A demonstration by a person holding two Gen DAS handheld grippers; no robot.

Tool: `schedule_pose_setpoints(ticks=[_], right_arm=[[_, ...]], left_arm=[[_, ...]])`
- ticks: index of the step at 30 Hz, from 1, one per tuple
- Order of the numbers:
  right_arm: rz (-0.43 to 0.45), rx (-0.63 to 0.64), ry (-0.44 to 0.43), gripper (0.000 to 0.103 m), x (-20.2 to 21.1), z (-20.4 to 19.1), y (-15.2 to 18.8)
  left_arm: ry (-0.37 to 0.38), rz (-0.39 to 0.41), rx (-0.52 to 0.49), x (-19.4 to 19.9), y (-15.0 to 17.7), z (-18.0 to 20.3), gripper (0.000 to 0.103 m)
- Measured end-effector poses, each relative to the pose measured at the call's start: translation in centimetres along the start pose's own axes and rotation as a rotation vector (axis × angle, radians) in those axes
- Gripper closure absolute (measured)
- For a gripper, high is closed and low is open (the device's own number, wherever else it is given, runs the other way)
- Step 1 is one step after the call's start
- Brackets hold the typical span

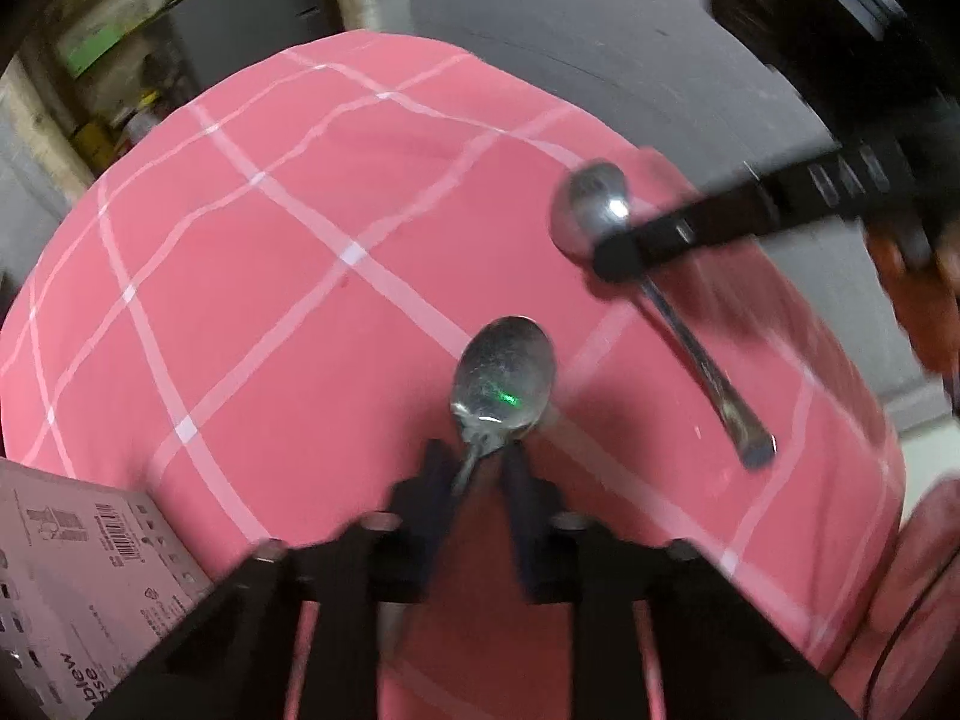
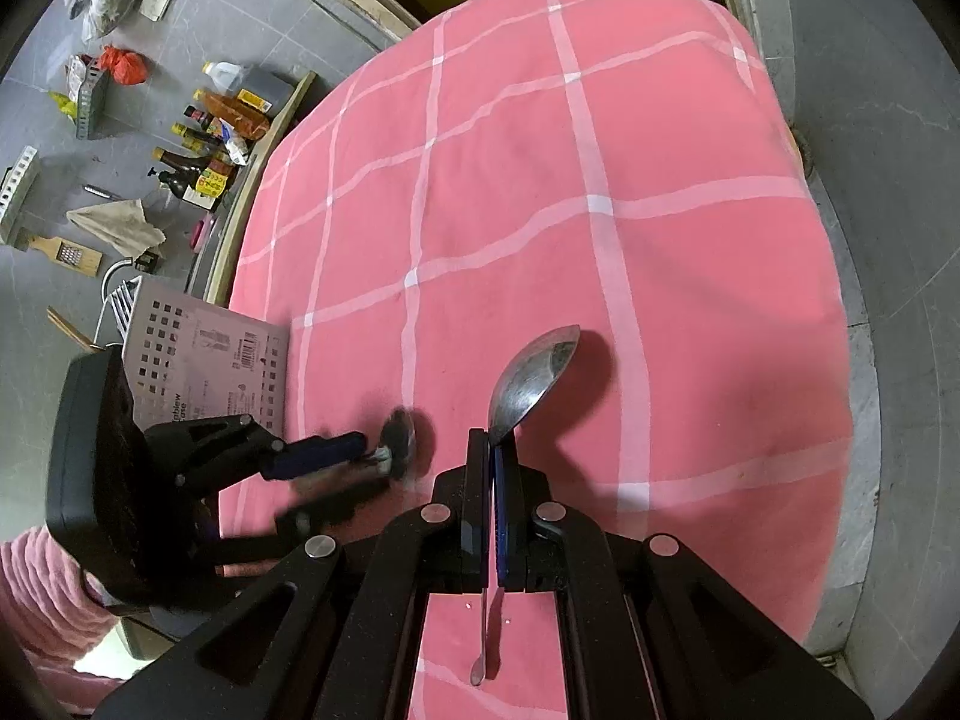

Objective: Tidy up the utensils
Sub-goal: 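Close the left tool on its spoon handle while the right tool holds its spoon, then lift both spoons off the cloth and carry them over the white caddy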

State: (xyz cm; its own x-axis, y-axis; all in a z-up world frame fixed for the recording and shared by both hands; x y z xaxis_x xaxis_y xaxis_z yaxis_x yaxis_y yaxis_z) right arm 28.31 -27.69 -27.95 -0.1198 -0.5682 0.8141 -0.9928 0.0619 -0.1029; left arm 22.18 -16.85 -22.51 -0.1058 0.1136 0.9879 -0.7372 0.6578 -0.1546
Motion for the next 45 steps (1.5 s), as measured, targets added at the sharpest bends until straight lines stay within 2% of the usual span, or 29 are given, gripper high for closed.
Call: schedule_pose_setpoints(ticks=[4, 13, 17, 19, 21, 25, 30, 32, 35, 37, 40, 42, 45], right_arm=[[0.004, 0.002, 0.005, 0.101, 0.0, -0.1, -0.2], [0.013, -0.008, -0.002, 0.101, -0.1, -0.3, -0.3], [0.015, -0.008, -0.004, 0.101, -0.2, -0.6, -0.3], [0.014, -0.007, -0.005, 0.101, -0.2, -0.6, -0.4], [0.015, -0.008, -0.006, 0.101, -0.2, -0.5, -0.4], [0.015, -0.015, -0.015, 0.101, -0.3, -0.5, -0.3], [0.015, -0.020, -0.021, 0.101, -0.5, -0.5, -0.3], [0.016, -0.020, -0.021, 0.101, -0.6, -0.6, -0.3], [0.019, -0.022, -0.023, 0.101, -0.6, -0.6, -0.2], [0.023, -0.020, -0.026, 0.101, -0.4, -0.6, 0.0], [0.036, -0.009, -0.025, 0.101, -0.3, -0.9, 0.5], [0.042, -0.006, -0.025, 0.101, -0.1, -1.0, 0.7], [0.049, -0.017, -0.035, 0.101, -0.2, -0.8, 0.9]], left_arm=[[0.067, 0.006, 0.132, -0.4, -1.7, -1.1, 0.094], [0.110, 0.031, 0.253, -1.1, -3.0, -2.7, 0.095], [0.196, 0.019, 0.423, -1.3, -2.9, -3.5, 0.095], [0.228, 0.009, 0.465, -1.4, -2.8, -3.9, 0.095], [0.232, -0.008, 0.454, -1.4, -2.7, -3.8, 0.095], [0.202, -0.044, 0.355, -1.3, -2.0, -2.7, 0.095], [0.172, -0.095, 0.286, -1.7, -2.6, -2.1, 0.095], [0.123, -0.112, 0.240, -1.8, -2.9, -1.6, 0.096], [0.054, -0.096, 0.198, -1.8, -3.0, -0.8, 0.097], [0.058, -0.082, 0.222, -1.8, -2.9, -0.8, 0.097], [0.153, -0.030, 0.327, -1.2, -2.3, -0.9, 0.098], [0.151, 0.014, 0.348, -0.6, -1.8, -0.8, 0.098], [0.188, 0.063, 0.401, 0.1, -0.8, -0.5, 0.098]])
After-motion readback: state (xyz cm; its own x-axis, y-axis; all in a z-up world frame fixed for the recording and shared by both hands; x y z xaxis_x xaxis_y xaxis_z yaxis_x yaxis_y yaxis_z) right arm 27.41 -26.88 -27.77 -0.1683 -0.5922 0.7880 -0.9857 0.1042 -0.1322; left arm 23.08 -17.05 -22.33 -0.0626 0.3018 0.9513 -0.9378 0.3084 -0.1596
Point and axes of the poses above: each gripper's, at about its wrist camera, not at the fingertips, and x roughly against the way its jaws point, z to its right, y to its underside, the point moved 7 cm from there along -x, roughly the way its jaws point, and after that the axes turned 10 degrees about -z, right-handed, at the moved point
